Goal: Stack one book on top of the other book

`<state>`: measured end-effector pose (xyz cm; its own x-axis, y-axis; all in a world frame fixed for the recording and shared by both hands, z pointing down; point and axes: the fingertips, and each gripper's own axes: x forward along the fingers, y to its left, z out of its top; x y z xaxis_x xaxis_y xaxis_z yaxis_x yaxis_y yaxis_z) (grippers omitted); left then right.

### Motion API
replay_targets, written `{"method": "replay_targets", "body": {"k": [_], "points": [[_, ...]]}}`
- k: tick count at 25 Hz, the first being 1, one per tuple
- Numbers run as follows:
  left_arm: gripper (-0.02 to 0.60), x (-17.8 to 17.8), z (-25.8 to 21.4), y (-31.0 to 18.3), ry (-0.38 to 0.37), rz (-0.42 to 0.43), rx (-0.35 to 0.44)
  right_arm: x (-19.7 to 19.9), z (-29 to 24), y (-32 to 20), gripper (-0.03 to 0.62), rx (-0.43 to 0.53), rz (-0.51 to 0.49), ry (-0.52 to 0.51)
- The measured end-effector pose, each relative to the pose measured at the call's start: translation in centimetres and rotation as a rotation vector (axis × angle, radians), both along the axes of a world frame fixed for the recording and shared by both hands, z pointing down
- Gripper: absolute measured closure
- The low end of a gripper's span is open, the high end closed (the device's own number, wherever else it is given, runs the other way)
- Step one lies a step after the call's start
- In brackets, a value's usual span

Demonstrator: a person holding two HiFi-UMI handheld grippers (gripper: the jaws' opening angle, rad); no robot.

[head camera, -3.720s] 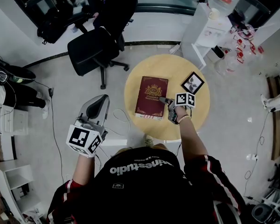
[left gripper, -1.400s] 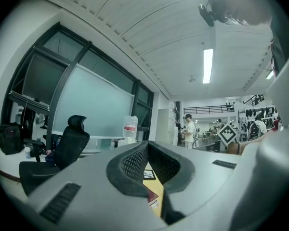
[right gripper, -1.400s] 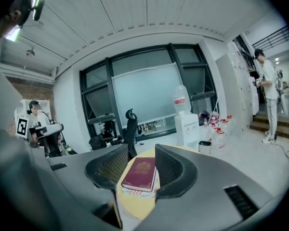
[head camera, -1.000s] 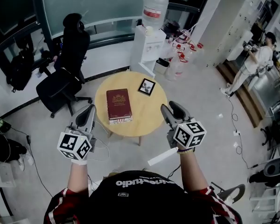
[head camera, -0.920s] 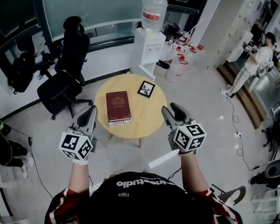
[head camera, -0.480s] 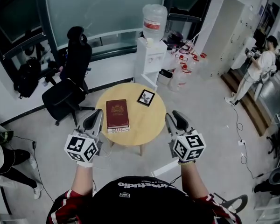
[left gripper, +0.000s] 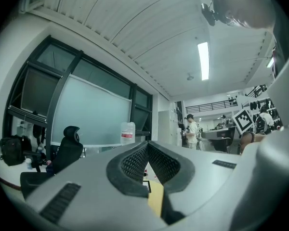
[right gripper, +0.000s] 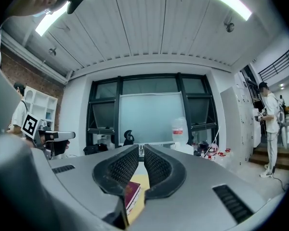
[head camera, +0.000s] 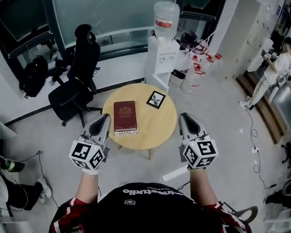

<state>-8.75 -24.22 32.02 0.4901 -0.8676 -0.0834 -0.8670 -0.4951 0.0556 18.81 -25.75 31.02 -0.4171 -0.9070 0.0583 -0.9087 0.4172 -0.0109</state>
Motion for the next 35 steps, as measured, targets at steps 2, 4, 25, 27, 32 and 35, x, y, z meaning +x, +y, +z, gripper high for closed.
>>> {"method": "replay_targets", "body": {"k": [2,4,25,27,32,35], "points": [[0.566,-0.3,-0.2,0.1,0.001,-0.012,0.005,-0.1,0.0,-0.1,0.544,0.003,-0.003,0.006],[0.565,-0.7,-0.4,0.1,0.006,-0.023,0.007,-0.3,-0.2,-0.3,0.549,0.012,-0.003,0.014],[0.566,-2.6,-0.8,0.8,0.009,-0.042,0.023,-1.7,-0.2,0.4,0.565,0.035,0.016,0.053],[0.565,-2.6,-0.8,0.8,0.009,-0.04,0.023,-1.8,-0.2,0.5,0.565,0.035,0.016,0.06],[0.566,-2.8,-0.8,1.1,0.013,-0.035,0.023,-2.1,-0.3,0.8,0.566,0.037,0.015,0.064],[0.566,-2.9,-1.1,1.2,0.014,-0.036,0.026,-2.1,-0.5,0.9,0.565,0.036,0.015,0.06]]}}
